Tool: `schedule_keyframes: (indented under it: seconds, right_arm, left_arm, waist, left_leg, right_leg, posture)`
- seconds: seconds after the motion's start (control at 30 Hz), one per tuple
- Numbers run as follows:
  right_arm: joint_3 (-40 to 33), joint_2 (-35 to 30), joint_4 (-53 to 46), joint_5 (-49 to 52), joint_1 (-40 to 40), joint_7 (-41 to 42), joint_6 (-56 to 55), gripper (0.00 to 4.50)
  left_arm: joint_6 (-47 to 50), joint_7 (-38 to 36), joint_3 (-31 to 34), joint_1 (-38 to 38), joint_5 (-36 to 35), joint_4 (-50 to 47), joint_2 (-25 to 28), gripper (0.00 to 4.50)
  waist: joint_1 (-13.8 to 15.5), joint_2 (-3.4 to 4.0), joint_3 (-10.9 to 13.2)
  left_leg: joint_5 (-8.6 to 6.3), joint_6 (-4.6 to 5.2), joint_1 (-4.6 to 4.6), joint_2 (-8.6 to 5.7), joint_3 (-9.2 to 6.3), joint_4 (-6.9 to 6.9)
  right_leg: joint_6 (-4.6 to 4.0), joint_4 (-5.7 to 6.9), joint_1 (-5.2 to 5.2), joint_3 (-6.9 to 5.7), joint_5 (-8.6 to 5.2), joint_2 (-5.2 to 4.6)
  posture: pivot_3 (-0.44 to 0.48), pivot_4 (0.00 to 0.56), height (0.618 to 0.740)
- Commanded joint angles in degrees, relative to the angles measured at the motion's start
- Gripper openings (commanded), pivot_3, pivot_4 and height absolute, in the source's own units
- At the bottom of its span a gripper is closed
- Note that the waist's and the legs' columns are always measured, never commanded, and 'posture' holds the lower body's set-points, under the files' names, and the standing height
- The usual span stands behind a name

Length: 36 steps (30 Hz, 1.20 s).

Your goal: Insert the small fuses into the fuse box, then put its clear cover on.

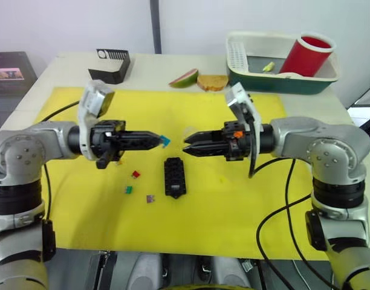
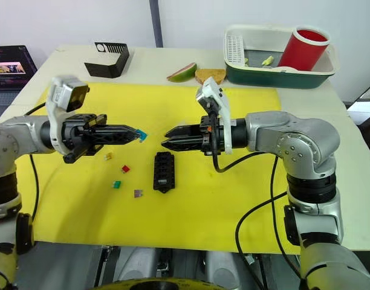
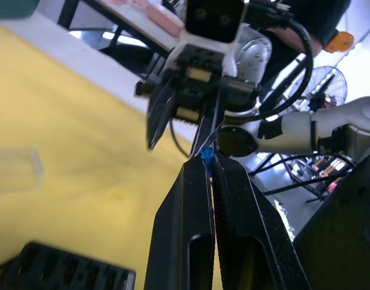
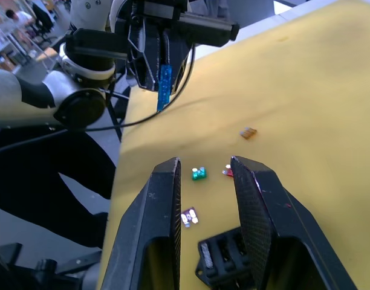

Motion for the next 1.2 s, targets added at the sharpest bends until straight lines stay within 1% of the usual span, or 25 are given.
schedule_keyframes:
  seconds: [0.03,0.23,0.57,0.63,1.2]
  right_arm:
    - [-2.98,1.04,-1.1,3.86,-2.33,-2.71,1.0,1.46]
    - [-4.01,2.79,0.5,8.82,-4.03,-6.43,3.6,1.46]
    - [-3.86,2.18,1.63,13.31,-4.98,-9.38,4.16,1.46]
    - [-3.82,2.01,1.81,14.0,-5.1,-9.72,4.29,0.86]
    - [-2.44,1.57,2.24,15.25,-5.5,-10.84,3.85,0.86]
  left_arm:
    - [-1.81,0.66,-0.35,-0.95,-1.38,-1.34,-0.31,0.01]
    - [-3.28,0.87,-1.77,-0.36,-1.38,-1.52,-0.24,0.01]
    - [-4.54,1.01,-2.27,0.49,-1.54,-1.65,0.42,0.01]
    - [-4.58,1.19,-2.22,0.59,-1.63,-1.71,0.35,0.0]
    - [-4.83,2.09,-2.11,0.9,-1.93,-1.9,0.01,0.0]
  waist:
    - [-0.01,0.0,0.0]
    - [-0.07,0.0,0.0]
    - [-0.03,0.0,0.0]
    - [-0.02,0.0,0.0]
    - [-0.02,0.0,0.0]
  left_leg:
    - [0.0,0.0,0.0,0.0,0.0,0.0]
    - [0.0,0.01,0.0,0.01,0.0,0.0]
    - [0.0,0.02,0.0,0.0,0.02,0.0]
    - [0.0,0.02,0.0,0.0,0.01,0.0]
    - [0.0,0.02,0.0,0.01,0.01,0.0]
  right_leg:
    - [0.0,0.0,0.0,0.0,0.0,0.01]
    - [0.0,0.0,0.01,0.0,0.0,0.07]
    - [0.01,-0.01,0.02,0.0,0.0,0.1]
    - [0.01,-0.01,0.03,0.0,0.0,0.1]
    - [0.01,-0.01,0.03,0.0,0.0,0.12]
  posture:
    - [0.0,0.15,0.74]
    - [0.0,0.15,0.74]
    - [0.0,0.15,0.74]
    - [0.0,0.15,0.74]
    - [0.0,0.15,0.74]
